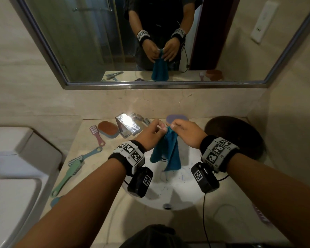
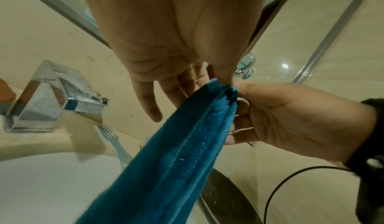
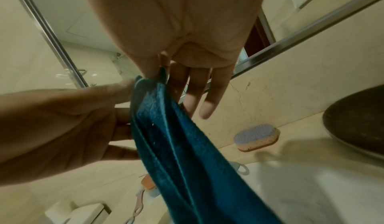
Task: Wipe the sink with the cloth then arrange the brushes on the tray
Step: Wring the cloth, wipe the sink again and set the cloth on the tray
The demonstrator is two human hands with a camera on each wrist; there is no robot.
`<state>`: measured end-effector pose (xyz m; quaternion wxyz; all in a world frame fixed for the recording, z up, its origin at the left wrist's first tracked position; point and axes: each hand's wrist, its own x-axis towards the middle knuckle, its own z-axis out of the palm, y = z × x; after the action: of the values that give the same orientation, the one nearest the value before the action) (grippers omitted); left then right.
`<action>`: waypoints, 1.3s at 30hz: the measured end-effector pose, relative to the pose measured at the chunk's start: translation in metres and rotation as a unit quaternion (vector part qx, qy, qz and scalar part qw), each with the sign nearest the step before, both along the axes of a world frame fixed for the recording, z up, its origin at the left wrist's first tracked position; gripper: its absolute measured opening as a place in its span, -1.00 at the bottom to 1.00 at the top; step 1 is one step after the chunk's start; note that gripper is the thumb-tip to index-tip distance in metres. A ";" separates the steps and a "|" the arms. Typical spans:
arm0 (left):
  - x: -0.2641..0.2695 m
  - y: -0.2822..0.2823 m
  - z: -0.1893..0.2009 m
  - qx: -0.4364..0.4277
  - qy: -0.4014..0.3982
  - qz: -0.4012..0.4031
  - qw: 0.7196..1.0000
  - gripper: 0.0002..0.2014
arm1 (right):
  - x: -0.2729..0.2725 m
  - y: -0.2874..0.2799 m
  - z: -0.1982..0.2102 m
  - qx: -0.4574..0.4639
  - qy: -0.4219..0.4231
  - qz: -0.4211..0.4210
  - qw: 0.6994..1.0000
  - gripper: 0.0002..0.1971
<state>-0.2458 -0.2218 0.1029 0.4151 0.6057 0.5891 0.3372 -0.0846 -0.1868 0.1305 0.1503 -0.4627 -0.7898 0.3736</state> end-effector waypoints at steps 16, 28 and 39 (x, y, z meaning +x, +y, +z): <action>-0.020 -0.008 -0.021 -0.096 0.108 0.050 0.988 -0.89 | 0.014 0.017 0.000 -0.217 0.027 -0.084 0.972 -0.30; -0.038 -0.008 -0.023 -0.140 0.034 0.068 0.987 -0.43 | 0.028 0.031 -0.016 -0.147 0.109 -0.165 0.969 -0.76; -0.032 -0.007 -0.015 -0.084 0.080 -0.033 0.993 -0.90 | 0.027 0.029 -0.016 -0.119 -0.075 -0.015 0.990 -0.49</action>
<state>-0.2778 -0.2286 0.0883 0.4269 0.6130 0.6265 0.2225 -0.0572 -0.1577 0.1140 0.0398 -0.5155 -0.7419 0.4269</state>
